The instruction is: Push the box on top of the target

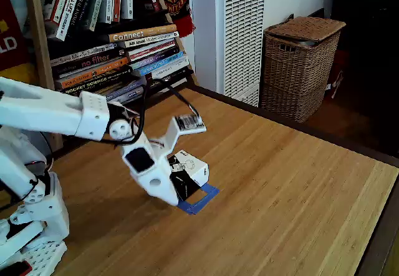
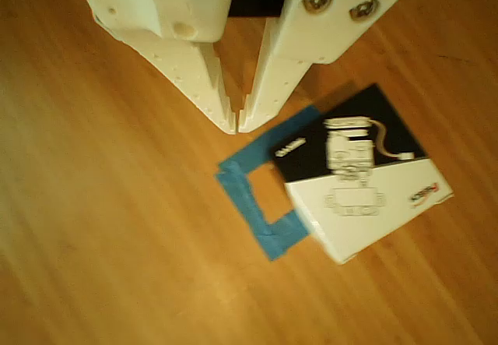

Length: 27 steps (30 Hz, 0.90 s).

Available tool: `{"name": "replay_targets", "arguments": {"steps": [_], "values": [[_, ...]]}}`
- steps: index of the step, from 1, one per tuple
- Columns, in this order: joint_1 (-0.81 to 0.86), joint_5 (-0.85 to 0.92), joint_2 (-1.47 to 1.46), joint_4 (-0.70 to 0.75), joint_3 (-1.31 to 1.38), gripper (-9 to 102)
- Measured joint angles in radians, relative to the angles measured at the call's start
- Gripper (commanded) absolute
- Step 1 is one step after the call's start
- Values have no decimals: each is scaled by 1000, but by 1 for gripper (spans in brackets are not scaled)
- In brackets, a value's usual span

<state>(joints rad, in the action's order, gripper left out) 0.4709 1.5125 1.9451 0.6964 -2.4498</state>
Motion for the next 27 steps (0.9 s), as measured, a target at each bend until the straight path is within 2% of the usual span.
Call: {"name": "replay_targets", "arguments": {"steps": [6, 10, 19, 27], "values": [[55, 43, 123, 133, 0, 0], [25, 21, 152, 219, 34, 0], [-133, -77, 166, 265, 133, 0], [-144, 31, 245, 337, 201, 0]]}}
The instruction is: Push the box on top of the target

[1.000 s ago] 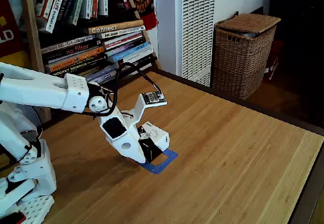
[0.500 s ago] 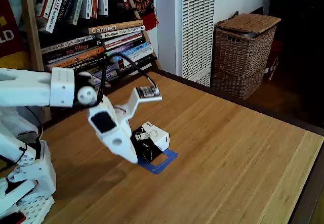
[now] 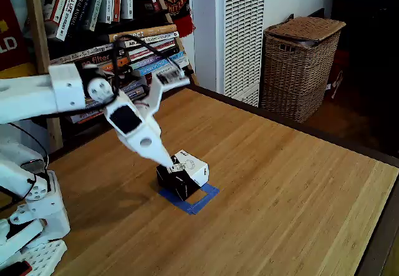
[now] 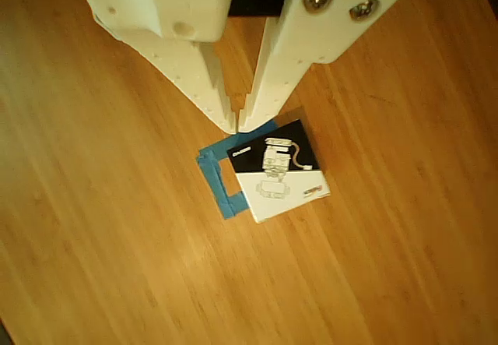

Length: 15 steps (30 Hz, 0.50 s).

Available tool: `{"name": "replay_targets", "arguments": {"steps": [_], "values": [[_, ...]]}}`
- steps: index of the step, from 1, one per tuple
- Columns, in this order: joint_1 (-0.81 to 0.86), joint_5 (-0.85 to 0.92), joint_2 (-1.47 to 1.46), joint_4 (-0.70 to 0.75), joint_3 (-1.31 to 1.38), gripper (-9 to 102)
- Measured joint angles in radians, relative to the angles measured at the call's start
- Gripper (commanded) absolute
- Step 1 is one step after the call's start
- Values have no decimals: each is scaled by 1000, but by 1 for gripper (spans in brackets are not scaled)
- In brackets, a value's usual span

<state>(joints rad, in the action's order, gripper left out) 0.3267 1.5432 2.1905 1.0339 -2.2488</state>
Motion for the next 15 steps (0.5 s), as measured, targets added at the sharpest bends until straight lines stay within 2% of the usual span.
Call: {"name": "replay_targets", "arguments": {"steps": [7, 15], "values": [[-78, 17, 5, 20, 38, 0], [-198, 123, -9, -63, 40, 0]]}}
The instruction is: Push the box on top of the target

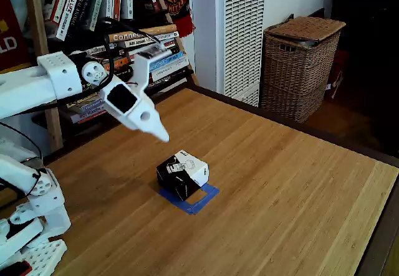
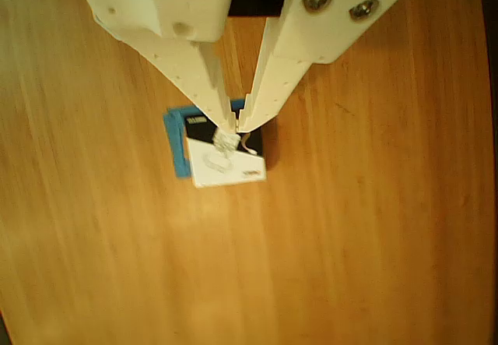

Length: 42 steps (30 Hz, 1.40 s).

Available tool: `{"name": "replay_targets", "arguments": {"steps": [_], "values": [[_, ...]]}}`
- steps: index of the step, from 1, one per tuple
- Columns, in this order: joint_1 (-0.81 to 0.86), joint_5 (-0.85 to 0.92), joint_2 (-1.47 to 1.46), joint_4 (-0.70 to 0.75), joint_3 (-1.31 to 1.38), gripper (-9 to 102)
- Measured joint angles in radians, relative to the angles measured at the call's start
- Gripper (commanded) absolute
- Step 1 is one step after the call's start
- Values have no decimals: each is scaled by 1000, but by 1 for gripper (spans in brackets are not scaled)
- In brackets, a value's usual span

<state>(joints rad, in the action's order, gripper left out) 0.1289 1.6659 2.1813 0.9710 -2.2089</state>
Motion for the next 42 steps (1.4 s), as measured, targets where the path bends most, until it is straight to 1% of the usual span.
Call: {"name": "replay_targets", "arguments": {"steps": [7, 11, 18, 25, 32, 42], "values": [[-83, 221, -26, -163, -55, 0], [-104, 296, -78, -245, -83, 0], [-115, 393, -222, -334, -83, 0], [-109, 503, -262, -348, -83, 0], [-123, 630, -302, -319, -83, 0], [-149, 692, -407, -318, -81, 0]]}}
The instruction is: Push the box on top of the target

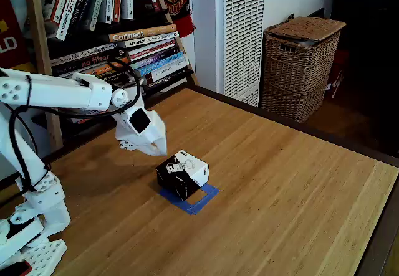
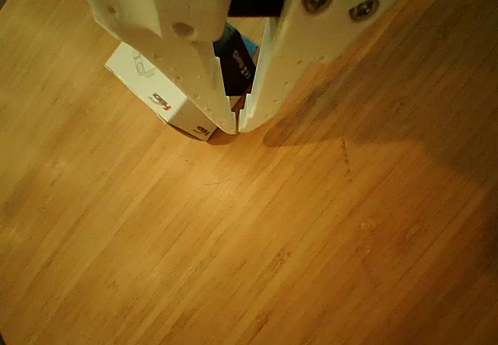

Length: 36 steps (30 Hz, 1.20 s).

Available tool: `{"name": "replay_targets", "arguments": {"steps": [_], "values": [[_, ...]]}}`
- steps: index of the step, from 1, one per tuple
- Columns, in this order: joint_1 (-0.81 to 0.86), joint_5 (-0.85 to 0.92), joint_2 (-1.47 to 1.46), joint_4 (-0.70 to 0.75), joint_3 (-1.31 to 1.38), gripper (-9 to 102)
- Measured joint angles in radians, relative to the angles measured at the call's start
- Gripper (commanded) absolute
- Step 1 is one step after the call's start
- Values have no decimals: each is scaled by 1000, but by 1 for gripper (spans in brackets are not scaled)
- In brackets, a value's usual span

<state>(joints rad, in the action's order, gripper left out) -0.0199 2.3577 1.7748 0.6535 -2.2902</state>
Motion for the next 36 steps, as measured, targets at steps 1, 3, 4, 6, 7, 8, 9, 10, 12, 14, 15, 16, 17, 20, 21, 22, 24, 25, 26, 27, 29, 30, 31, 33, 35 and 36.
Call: {"name": "replay_targets", "arguments": {"steps": [1, 3, 4, 6, 7, 8, 9, 10, 12, 14, 15, 16, 17, 20, 21, 22, 24, 25, 26, 27, 29, 30, 31, 33, 35, 36], "values": [[5, 2, -3, 0, 0, 0], [11, 6, -9, -2, 0, 0], [11, 8, -9, -2, 0, 0], [2, 11, -9, -2, 0, 0], [0, 15, -9, -2, 0, 0], [2, 18, -9, -2, 0, 0], [8, 23, -9, -2, 0, 0], [17, 26, -9, 0, 0, 0], [26, 34, -9, 3, 0, 0], [25, 38, -9, 5, 0, 0], [25, 41, -9, 5, 0, 0], [31, 43, -9, 5, 0, 0], [41, 44, -9, 5, 0, 0], [49, 44, -9, 5, 0, 0], [44, 44, -9, 5, 0, 0], [48, 44, -9, 5, 0, 0], [64, 52, -9, 5, 0, 0], [66, 54, -9, 5, 0, 0], [66, 55, -9, 5, 0, 0], [60, 58, -9, 5, 2, 0], [63, 60, -9, 5, 3, 0], [72, 60, -9, 5, 8, 0], [80, 60, -9, 5, 14, 0], [81, 61, -12, 5, 25, 0], [75, 61, -21, 5, 31, 0], [80, 66, -23, 5, 31, 0]]}}
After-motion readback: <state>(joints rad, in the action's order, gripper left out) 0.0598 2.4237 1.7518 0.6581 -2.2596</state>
